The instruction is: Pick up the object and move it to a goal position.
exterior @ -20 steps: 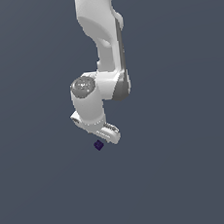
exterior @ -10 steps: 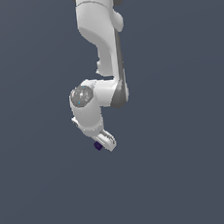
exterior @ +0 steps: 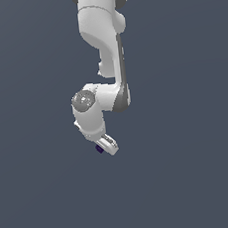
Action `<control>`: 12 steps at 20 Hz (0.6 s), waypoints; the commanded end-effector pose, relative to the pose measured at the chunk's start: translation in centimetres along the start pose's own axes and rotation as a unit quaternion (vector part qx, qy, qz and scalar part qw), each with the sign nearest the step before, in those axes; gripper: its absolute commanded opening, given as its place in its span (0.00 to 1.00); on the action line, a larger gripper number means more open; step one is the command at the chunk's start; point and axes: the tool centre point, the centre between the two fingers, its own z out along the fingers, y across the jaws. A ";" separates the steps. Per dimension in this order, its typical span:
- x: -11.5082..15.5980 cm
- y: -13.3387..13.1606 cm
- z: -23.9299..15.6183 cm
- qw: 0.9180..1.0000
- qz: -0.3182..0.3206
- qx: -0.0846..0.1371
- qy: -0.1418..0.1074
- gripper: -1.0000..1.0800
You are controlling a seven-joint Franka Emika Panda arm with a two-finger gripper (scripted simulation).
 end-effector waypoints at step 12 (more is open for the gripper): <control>0.0 0.0 4.2 1.000 0.002 0.000 0.000 0.00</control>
